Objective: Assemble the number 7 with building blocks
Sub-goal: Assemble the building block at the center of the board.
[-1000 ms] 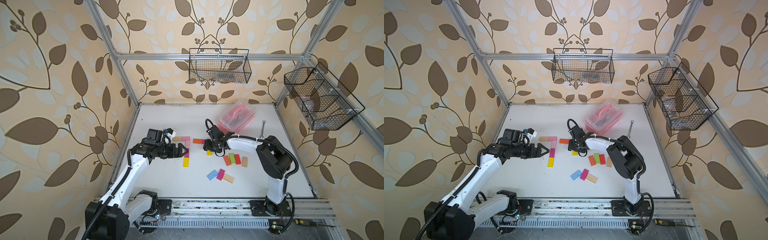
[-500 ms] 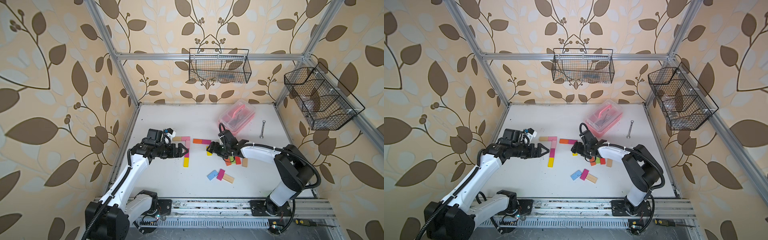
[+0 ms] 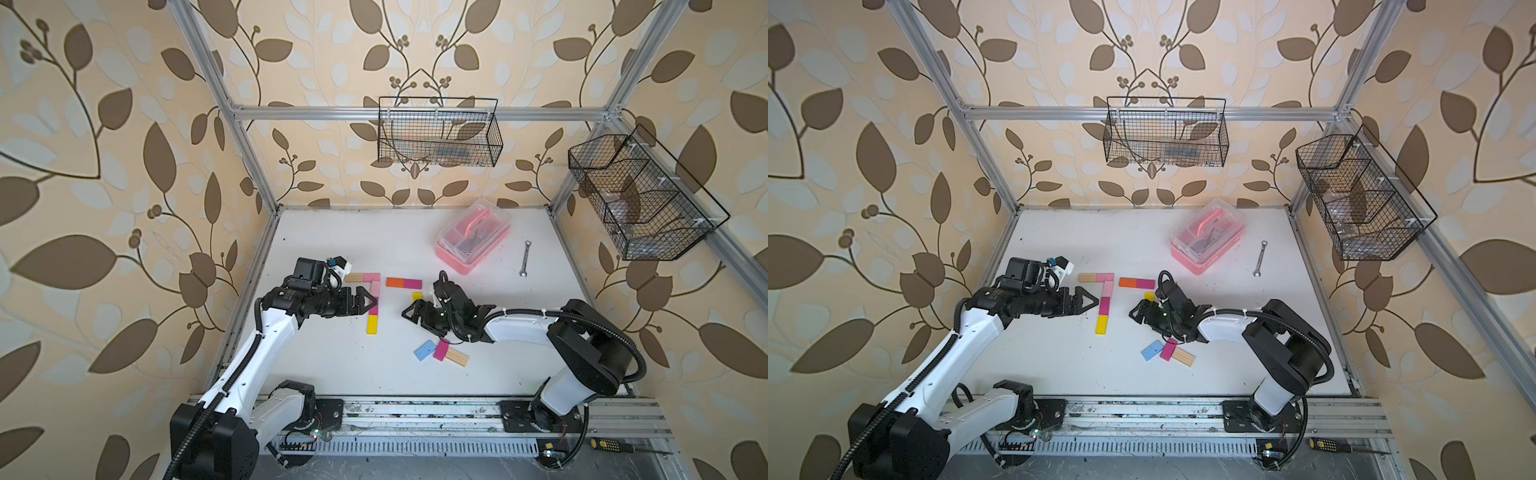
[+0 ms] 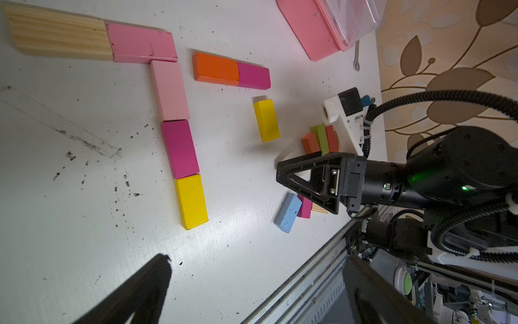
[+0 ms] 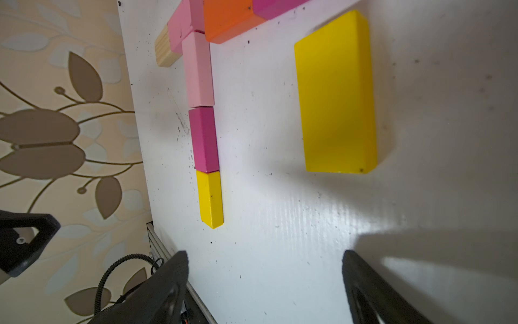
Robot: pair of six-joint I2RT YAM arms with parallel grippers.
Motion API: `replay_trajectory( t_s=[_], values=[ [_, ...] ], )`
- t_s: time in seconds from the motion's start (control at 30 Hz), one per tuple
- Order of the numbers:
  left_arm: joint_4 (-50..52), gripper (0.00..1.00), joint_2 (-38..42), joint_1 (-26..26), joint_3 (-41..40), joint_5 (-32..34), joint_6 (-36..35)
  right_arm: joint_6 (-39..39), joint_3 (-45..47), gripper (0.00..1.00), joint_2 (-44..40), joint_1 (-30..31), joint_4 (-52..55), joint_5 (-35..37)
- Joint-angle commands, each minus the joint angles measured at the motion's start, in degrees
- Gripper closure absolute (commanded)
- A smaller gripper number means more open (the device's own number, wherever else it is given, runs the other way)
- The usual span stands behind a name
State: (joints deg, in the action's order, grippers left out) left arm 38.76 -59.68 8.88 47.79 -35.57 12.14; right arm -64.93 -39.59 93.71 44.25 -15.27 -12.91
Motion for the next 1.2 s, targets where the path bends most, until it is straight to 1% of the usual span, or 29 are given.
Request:
replay_trajectory(
  t_s=[0.0, 0.23, 0.43, 0.63, 0.8, 1.03, 1.17],
  values=[
    [-0.8, 0.01, 1.5, -0.4, -0.2, -1.0, -1.1, -4.7, 1.6, 0.13, -1.4, 0.8, -6.6, 3.1],
    [-0.8, 0.01, 2.5, -0.4, -0.2, -0.5, -1.1, -9.8, 6.7, 0.13, -3.7, 1.1, -12.4, 6.8],
    [-0.8, 0.01, 2.9, -0.4, -0.2, -0.7, -1.2, -10.6, 6.5, 0.13, -3.6, 1.6, -11.9, 7.8],
    [-0.8, 0.01, 3.0, -0.4, -0.1, -0.9, -1.2, -11.0, 6.3, 0.13, -2.3, 1.4, -12.4, 8.5],
    [-0.8, 0.01, 3.0, -0.4, -0.2, -0.8, -1.2, -10.9, 6.7, 0.13, -1.0, 0.0, -12.8, 8.6],
    [-0.8, 0.01, 2.6, -0.4, -0.2, -0.8, -1.2, -12.5, 5.5, 0.13, 3.2, -0.2, -16.2, 7.3],
    [-0.7, 0.01, 2.5, -0.4, -0.1, -0.8, -1.3, -13.9, 5.0, 0.13, 5.6, 0.1, -17.7, 7.8]
  ],
)
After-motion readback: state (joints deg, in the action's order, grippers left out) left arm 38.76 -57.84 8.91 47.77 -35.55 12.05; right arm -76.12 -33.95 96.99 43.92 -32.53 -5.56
